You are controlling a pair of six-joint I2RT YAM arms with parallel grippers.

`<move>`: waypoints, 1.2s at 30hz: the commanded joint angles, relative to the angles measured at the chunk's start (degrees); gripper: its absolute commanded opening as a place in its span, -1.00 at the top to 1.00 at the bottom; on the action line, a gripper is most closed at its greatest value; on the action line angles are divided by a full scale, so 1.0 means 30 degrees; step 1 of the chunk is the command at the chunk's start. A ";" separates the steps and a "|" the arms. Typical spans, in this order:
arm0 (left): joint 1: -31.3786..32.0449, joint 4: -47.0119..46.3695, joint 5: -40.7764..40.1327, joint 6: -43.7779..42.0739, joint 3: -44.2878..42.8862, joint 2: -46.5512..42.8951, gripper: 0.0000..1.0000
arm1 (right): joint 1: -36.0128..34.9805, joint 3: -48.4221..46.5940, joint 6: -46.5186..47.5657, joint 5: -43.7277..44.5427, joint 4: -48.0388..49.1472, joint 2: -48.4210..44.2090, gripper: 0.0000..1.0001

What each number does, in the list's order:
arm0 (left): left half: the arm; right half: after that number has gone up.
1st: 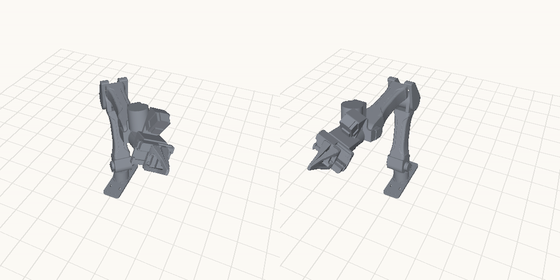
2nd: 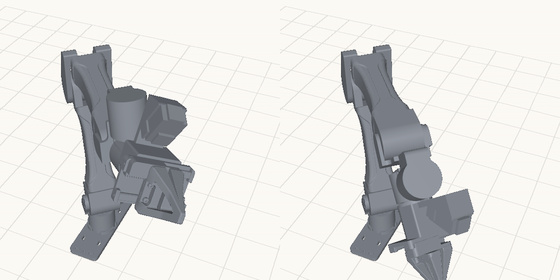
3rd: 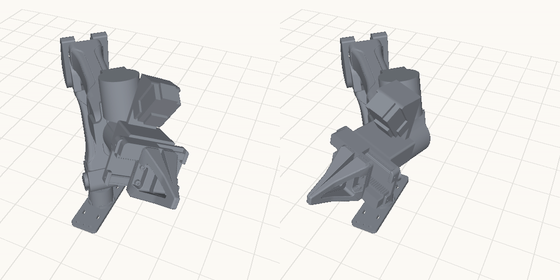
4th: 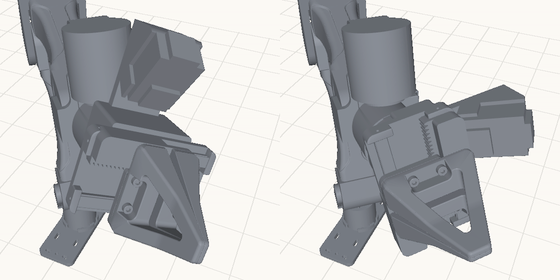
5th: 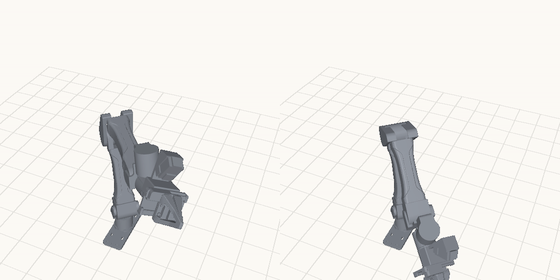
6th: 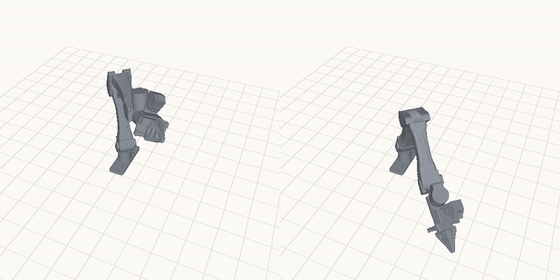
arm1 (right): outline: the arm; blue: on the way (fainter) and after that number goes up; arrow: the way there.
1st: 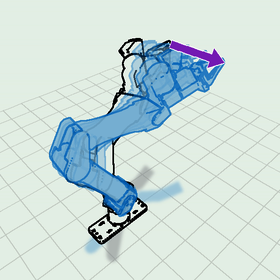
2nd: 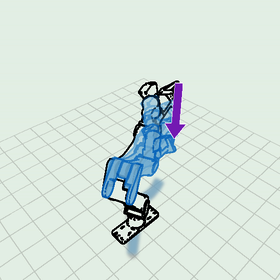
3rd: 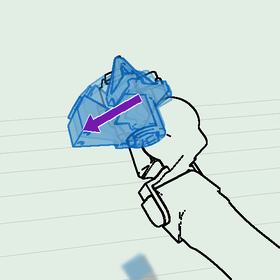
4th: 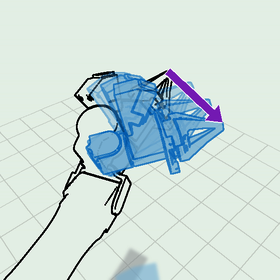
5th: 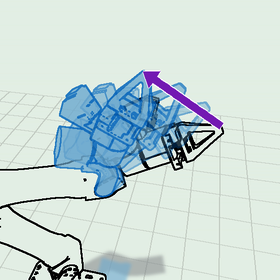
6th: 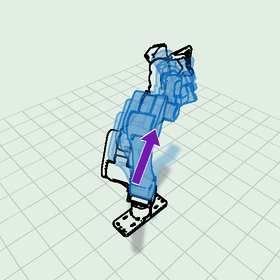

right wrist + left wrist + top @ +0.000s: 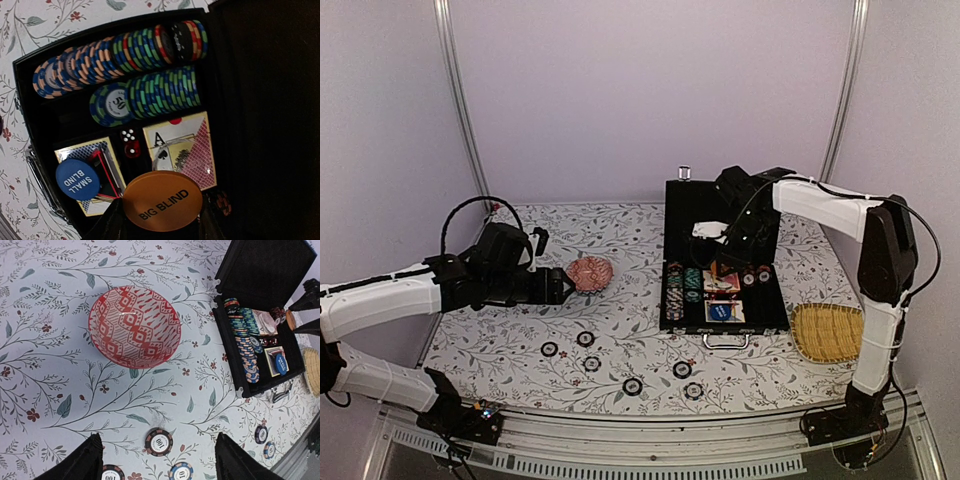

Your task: Pack up texas hold em set

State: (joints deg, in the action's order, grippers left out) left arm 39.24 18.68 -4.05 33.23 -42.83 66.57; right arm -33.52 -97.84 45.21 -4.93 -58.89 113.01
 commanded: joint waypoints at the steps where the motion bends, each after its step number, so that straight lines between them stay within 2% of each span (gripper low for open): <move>1: -0.0220 -0.0278 0.0299 -0.0030 -0.0485 0.0077 -0.55 | 0.1189 -0.0184 0.0596 0.0178 0.1166 0.0568 0.16; 9: -0.0162 -0.0169 0.0371 0.0048 -0.0410 -0.0068 -0.55 | 0.1870 -0.0345 0.0779 -0.0708 0.1801 0.1951 0.15; 24: -0.0001 -0.0161 0.0424 0.0180 -0.0314 -0.0011 -0.55 | 0.1885 -0.0182 0.0315 -0.0239 0.2257 0.3134 0.11; 36: 0.0116 -0.0044 0.0448 0.0086 -0.0369 0.0044 -0.55 | 0.1913 0.0009 0.0008 -0.0529 0.2150 0.2166 -0.13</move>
State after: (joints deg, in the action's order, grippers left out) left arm 39.38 18.72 -3.20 33.30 -43.05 66.57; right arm -27.79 -97.86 46.04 -5.89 -52.62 121.45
